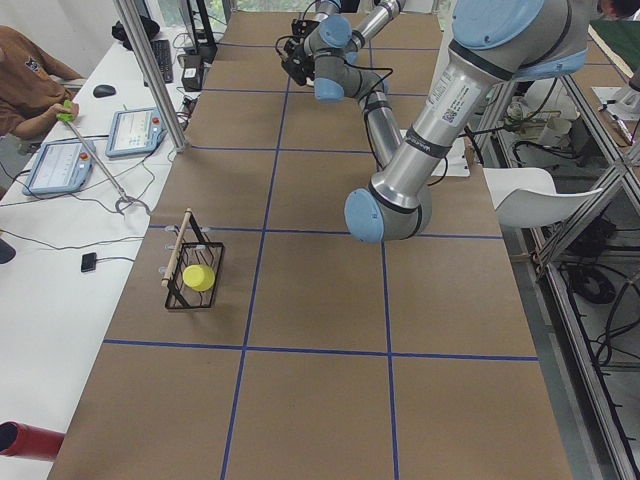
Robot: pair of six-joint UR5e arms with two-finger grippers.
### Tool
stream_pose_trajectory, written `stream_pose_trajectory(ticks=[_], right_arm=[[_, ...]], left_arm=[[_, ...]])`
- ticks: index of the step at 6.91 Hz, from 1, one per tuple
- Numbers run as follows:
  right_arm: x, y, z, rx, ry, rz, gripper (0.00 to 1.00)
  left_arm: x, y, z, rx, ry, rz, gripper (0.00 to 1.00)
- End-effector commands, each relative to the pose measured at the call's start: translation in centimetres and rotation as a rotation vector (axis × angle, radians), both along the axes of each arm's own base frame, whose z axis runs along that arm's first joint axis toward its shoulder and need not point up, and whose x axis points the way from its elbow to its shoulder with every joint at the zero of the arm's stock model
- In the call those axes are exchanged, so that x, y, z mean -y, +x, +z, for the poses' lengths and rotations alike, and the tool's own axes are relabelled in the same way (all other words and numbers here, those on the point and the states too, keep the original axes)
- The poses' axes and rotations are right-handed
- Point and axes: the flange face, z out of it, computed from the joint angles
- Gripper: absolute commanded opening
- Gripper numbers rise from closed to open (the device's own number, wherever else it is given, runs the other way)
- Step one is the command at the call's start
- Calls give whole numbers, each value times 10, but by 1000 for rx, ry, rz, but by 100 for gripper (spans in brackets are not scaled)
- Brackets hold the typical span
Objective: Left arm grabs green cup and hands to right arm on tray
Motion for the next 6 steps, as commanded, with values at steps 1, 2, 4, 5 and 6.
stream_pose_trajectory(ticks=[1,2,4,5,6], right_arm=[[-6,4,-9,65,37,-7,99],[-6,1,-16,75,44,-10,99],[-13,-12,-25,97,43,-19,99],[-13,-14,-26,98,39,-19,99],[-12,-15,-24,96,37,-17,99]], left_arm=[[-4,-2,-8,-74,-75,22,10],[-4,0,-10,-81,-90,25,11],[-4,1,-13,-86,-90,27,11],[-6,2,-15,-88,-88,33,11],[-10,6,-19,-93,-84,44,11]])
